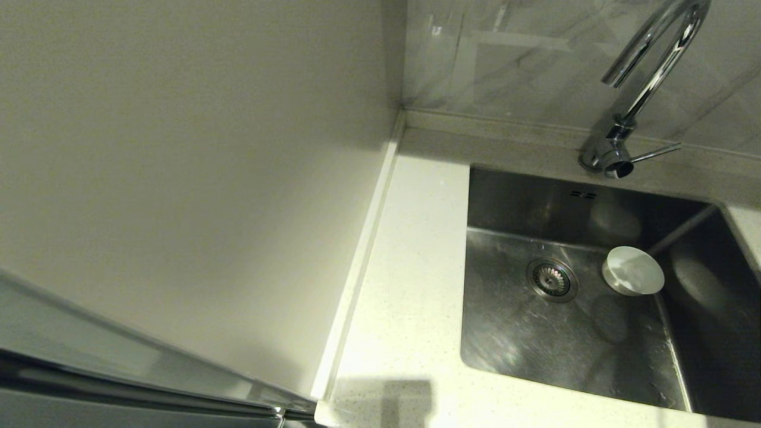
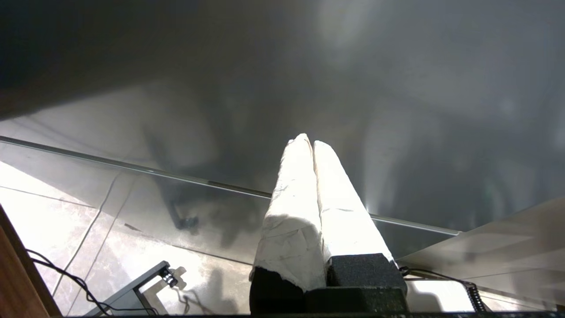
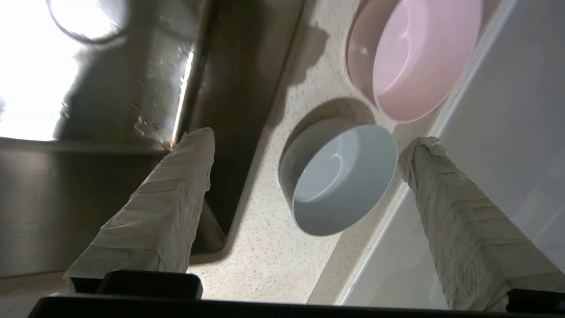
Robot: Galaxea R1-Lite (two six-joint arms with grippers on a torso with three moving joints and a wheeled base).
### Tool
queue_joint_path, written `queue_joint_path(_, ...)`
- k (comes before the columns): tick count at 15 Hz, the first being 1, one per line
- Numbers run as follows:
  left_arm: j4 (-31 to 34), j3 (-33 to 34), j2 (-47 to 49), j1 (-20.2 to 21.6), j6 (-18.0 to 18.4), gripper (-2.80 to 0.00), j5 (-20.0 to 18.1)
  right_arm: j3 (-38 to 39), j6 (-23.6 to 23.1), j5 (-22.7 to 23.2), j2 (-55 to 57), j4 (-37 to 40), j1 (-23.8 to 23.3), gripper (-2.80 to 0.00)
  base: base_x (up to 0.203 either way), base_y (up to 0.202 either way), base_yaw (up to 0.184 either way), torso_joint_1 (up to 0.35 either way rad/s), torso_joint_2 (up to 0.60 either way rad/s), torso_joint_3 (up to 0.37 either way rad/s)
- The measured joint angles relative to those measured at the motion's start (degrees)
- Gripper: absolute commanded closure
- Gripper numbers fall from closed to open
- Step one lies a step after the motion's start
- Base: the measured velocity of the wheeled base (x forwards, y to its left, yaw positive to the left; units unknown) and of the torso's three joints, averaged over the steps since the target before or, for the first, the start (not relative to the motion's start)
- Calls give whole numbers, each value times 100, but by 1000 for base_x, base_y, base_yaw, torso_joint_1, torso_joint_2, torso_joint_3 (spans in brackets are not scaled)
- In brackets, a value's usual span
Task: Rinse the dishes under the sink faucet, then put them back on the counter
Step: Put a bowl into the sink
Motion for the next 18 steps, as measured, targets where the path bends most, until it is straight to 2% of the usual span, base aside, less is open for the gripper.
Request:
queue_joint_path(4,1,0,0,0,-1,0,-2,-163,275,15,422,-75,-233,-280,0,0,0,0,0,0)
queue_joint_path(8,-1,0,0,2,-1,0,-2,-317,401,64,944,-715,-531,-280,0,0,0,0,0,0)
queue_joint_path(10,-1,0,0,2,-1,0,1,-355,741,136,1183,-1052,-581,-280,0,0,0,0,0,0)
queue_joint_path(15,-1,0,0,2,-1,0,-2,-532,954,299,1603,-1237,-602,-280,0,0,0,0,0,0)
queue_joint_path(18,-1,0,0,0,-2,0,-1,-501,1020,414,1736,-1660,-600,-280,0,0,0,0,0,0)
